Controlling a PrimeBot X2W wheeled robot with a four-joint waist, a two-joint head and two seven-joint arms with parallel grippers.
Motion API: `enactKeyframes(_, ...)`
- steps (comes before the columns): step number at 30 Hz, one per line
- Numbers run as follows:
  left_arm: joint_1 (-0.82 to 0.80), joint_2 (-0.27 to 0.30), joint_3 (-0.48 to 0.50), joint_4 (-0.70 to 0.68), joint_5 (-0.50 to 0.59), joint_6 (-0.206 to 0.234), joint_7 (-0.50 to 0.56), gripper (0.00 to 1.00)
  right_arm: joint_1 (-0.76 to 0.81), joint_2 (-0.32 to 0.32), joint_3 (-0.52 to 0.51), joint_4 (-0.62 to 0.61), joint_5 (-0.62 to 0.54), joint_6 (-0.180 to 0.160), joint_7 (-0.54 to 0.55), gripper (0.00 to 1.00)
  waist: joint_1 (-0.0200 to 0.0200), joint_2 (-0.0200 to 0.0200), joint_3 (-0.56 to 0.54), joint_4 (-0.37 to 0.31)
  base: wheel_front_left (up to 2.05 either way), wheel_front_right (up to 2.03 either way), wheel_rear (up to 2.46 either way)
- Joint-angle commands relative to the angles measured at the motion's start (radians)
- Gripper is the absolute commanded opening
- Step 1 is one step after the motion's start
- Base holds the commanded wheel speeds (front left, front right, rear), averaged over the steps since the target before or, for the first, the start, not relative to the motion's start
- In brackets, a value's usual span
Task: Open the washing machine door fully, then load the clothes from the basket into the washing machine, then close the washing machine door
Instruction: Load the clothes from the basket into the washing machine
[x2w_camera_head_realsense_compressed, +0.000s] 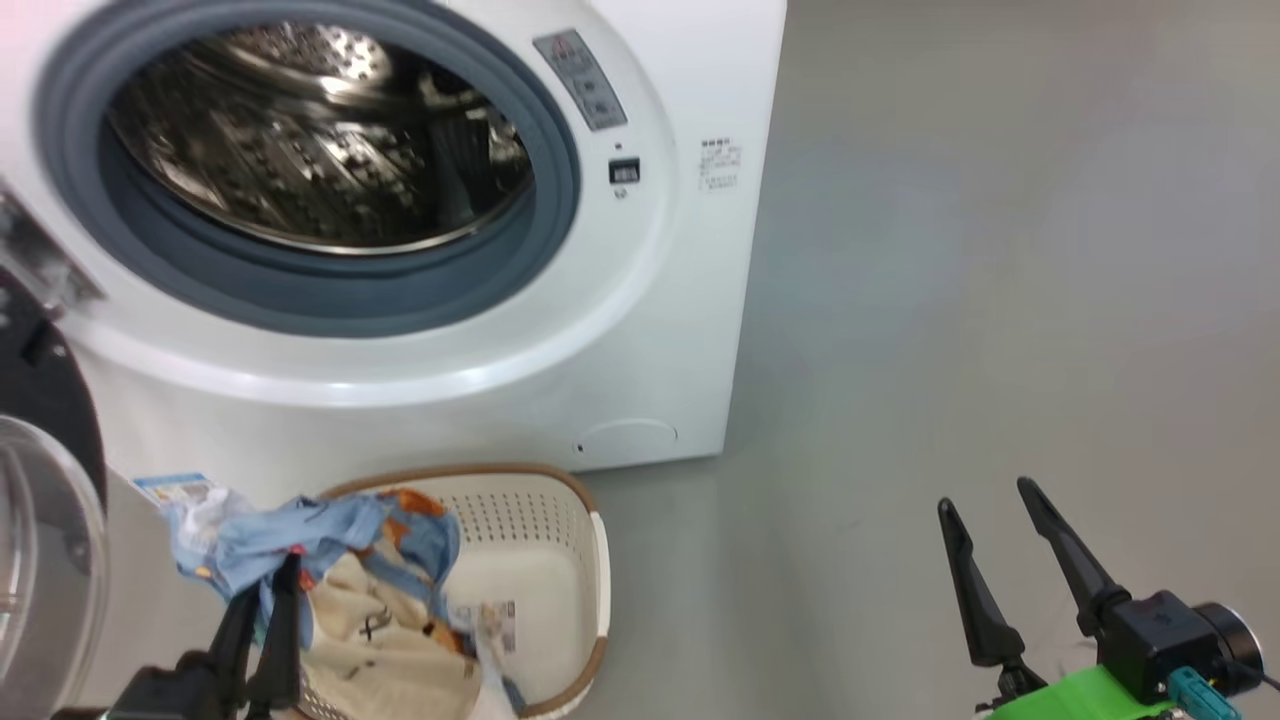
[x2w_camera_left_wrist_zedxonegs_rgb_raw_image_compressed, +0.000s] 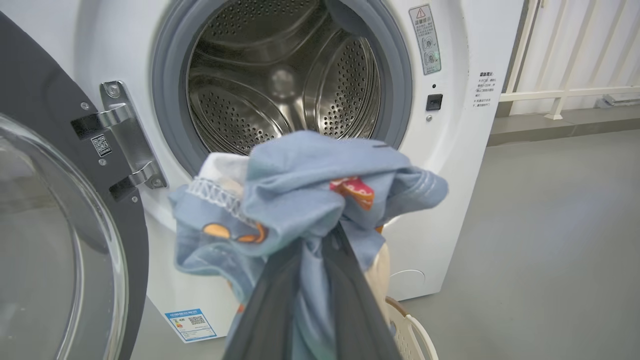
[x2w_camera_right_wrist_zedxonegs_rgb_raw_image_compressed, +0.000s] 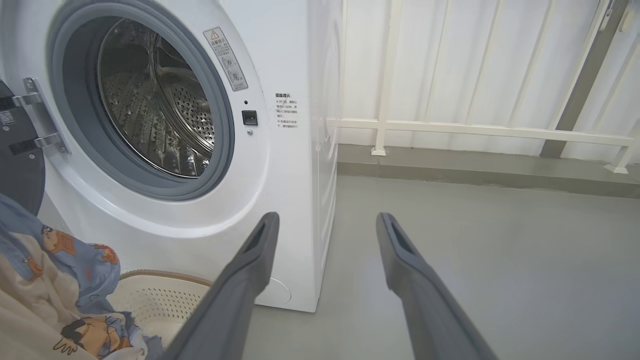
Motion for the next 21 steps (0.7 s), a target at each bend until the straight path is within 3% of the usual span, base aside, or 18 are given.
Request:
enactKeyframes(1,-0.003,0.026,0.039,-0.046,0.008,0.012,0.004,0.00,0.005,-0.003,0.021,-0.034,0.000,0.002,0.005,1.00,0.0000,0.0000,-0.058,0.017,0.00,0.00,0.00)
enactKeyframes(21,0.083,0.043,0.036,-0.129,-0.001,0.047,0.053,0.00,0.055,-0.002,0.012,-0.075,0.004,0.002,0.032,1.00,0.0000,0.0000,-0.113,0.017,0.00,0.00,0.00)
